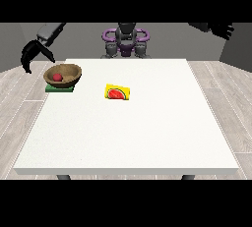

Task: Pick the cup and pour the ball into the bowl, then pick the bowl and place it on the pad

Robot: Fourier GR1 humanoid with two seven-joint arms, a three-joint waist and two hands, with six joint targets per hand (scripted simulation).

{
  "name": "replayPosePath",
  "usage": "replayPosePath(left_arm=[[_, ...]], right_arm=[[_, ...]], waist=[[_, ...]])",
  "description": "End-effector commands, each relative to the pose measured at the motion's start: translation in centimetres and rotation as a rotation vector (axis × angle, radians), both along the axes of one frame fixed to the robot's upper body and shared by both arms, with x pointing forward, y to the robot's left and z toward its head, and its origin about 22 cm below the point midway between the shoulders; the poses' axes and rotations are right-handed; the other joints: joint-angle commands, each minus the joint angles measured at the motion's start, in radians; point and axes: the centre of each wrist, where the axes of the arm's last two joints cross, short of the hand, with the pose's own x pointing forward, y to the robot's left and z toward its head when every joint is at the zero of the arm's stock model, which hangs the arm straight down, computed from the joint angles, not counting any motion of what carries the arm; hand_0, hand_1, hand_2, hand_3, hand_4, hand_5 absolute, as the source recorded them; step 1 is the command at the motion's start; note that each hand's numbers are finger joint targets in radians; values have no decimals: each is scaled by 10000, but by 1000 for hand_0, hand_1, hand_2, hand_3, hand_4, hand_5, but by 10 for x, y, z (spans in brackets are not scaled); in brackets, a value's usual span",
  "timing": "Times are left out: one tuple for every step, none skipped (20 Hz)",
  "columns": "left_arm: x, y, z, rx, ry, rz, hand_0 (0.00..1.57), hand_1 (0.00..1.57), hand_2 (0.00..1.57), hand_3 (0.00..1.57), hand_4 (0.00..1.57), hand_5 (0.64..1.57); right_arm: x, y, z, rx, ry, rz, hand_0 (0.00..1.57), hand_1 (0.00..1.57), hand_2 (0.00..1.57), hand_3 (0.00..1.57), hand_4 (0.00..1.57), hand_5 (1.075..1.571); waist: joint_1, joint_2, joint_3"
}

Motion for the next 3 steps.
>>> replayPosePath(left_arm=[[13, -51, -27, -114, 1166, -65, 0, 0, 0, 0, 902, 1559], [5, -48, -47, -163, 1809, -112, 0, 0, 0, 0, 902, 1559], [-14, -36, -71, -248, 2587, 151, 0, 0, 0, 0, 902, 1559]], right_arm=[[19, 12, 26, 172, 490, 864, 0, 0, 0, 99, 269, 1378], [34, 35, 31, 374, -56, 1280, 0, 0, 0, 0, 416, 1383], [30, 44, 10, 811, 134, 1857, 0, 0, 0, 0, 476, 1434]], waist=[[-354, -1437, -16], [-279, -1870, -27], [-589, -2681, -35]])
